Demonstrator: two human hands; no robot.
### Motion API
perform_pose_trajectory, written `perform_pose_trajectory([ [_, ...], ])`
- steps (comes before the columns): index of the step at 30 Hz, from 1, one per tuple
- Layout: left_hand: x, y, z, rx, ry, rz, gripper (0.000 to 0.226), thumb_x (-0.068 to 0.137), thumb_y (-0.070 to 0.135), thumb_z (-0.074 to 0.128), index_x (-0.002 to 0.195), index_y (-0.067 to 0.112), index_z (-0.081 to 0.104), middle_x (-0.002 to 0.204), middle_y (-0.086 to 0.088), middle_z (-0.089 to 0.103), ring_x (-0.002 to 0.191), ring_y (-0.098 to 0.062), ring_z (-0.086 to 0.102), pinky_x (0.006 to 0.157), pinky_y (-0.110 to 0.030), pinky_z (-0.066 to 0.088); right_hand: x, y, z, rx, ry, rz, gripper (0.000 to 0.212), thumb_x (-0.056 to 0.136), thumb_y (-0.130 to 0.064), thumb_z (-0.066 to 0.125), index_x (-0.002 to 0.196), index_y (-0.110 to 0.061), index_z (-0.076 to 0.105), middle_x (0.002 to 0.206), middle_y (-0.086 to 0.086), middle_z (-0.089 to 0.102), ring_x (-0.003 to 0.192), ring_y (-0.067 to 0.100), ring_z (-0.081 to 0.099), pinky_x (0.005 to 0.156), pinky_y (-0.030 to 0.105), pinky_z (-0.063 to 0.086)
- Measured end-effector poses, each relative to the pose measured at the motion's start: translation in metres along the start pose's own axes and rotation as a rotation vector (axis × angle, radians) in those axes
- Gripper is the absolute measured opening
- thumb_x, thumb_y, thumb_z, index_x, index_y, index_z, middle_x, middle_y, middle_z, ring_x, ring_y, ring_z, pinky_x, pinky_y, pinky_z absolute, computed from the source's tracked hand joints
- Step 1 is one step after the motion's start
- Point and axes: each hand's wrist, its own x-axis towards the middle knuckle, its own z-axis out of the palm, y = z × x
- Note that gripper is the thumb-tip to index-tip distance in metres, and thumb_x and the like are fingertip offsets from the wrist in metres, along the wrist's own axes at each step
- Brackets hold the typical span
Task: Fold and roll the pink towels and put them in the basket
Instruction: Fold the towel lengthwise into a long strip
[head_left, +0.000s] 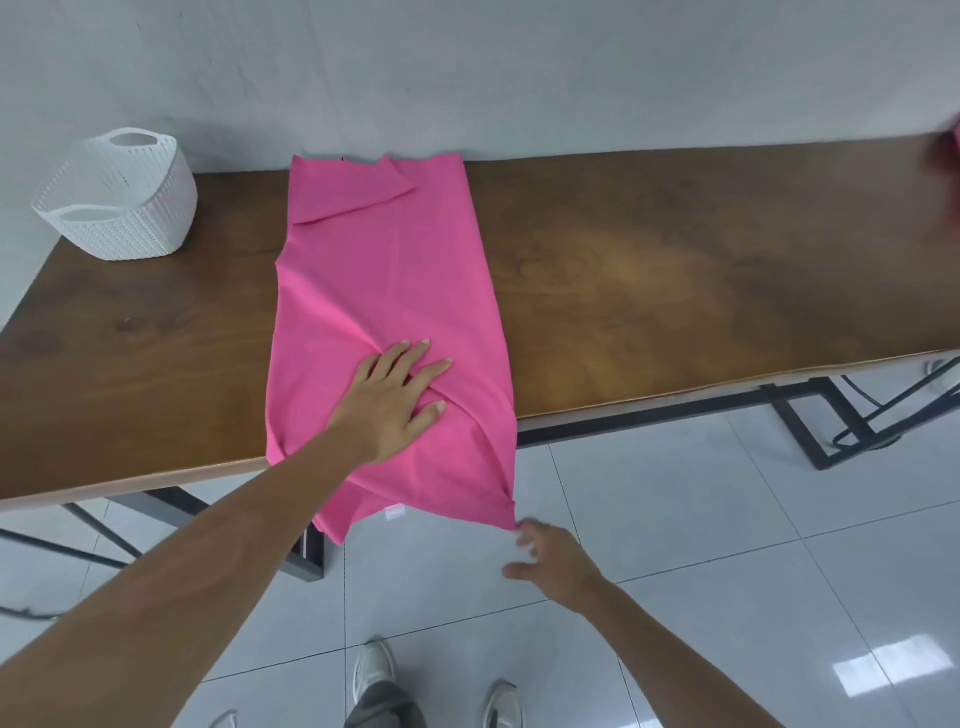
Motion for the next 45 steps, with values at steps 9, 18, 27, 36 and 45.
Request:
perform_pose_trajectory([
  [9, 0.000, 0.000, 0.001, 0.002, 0.020, -0.001, 0.066, 0.098, 0.064, 0.007, 0.158, 0.038, 0.011, 0.167, -0.001, 0.009, 0.153, -0.024, 0.006, 0.123, -0.047, 0.013, 0.025, -0.042, -0.029, 0.209, 0.264, -0.252, 0.011, 0.088, -0.014, 0.066, 0.083, -0.023, 0.068, 0.080, -0.007, 0.070, 0.076, 0.011, 0.064, 0.074, 0.032, 0.053],
  [18, 0.001, 0.000, 0.003, 0.006, 0.019, 0.001, 0.066, 0.099, 0.064, 0.007, 0.158, 0.037, 0.010, 0.167, -0.001, 0.008, 0.153, -0.025, 0.006, 0.122, -0.048, 0.012, 0.011, 0.009, 0.024, 0.305, 0.250, -0.020, 0.054, 0.083, -0.045, 0.078, 0.128, -0.031, 0.053, 0.117, -0.016, 0.060, 0.096, 0.002, 0.061, 0.083, 0.023, 0.050],
  [27, 0.001, -0.001, 0.003, -0.003, 0.017, 0.008, 0.065, 0.099, 0.064, 0.007, 0.158, 0.037, 0.011, 0.167, -0.001, 0.008, 0.153, -0.024, 0.005, 0.122, -0.048, 0.012, 0.024, -0.037, 0.011, 0.092, 0.144, -0.035, 0.010, 0.083, -0.021, 0.066, 0.077, -0.025, 0.060, 0.074, -0.008, 0.068, 0.071, 0.015, 0.065, 0.072, 0.037, 0.056],
  [36, -0.016, -0.002, 0.002, -0.194, 0.218, -0.005, 0.059, 0.102, 0.049, 0.040, 0.154, 0.024, 0.030, 0.164, -0.002, 0.018, 0.152, -0.025, 0.014, 0.122, -0.046, 0.014, -0.006, -0.089, -0.047, -0.026, 0.764, -0.434, 0.012, 0.097, -0.014, 0.054, 0.089, -0.022, 0.055, 0.088, -0.013, 0.056, 0.083, 0.010, 0.051, 0.072, 0.021, 0.040],
  [45, -0.115, -0.037, 0.000, -0.178, 0.470, -0.618, 0.040, 0.090, 0.034, 0.067, 0.118, 0.010, 0.052, 0.106, -0.008, 0.052, 0.094, -0.030, 0.049, 0.079, -0.045, 0.044, 0.052, -0.176, -0.108, -0.399, 0.470, -0.566, 0.037, 0.102, -0.019, 0.052, 0.138, -0.008, 0.055, 0.142, 0.010, 0.055, 0.134, 0.025, 0.048, 0.112, 0.038, 0.037],
])
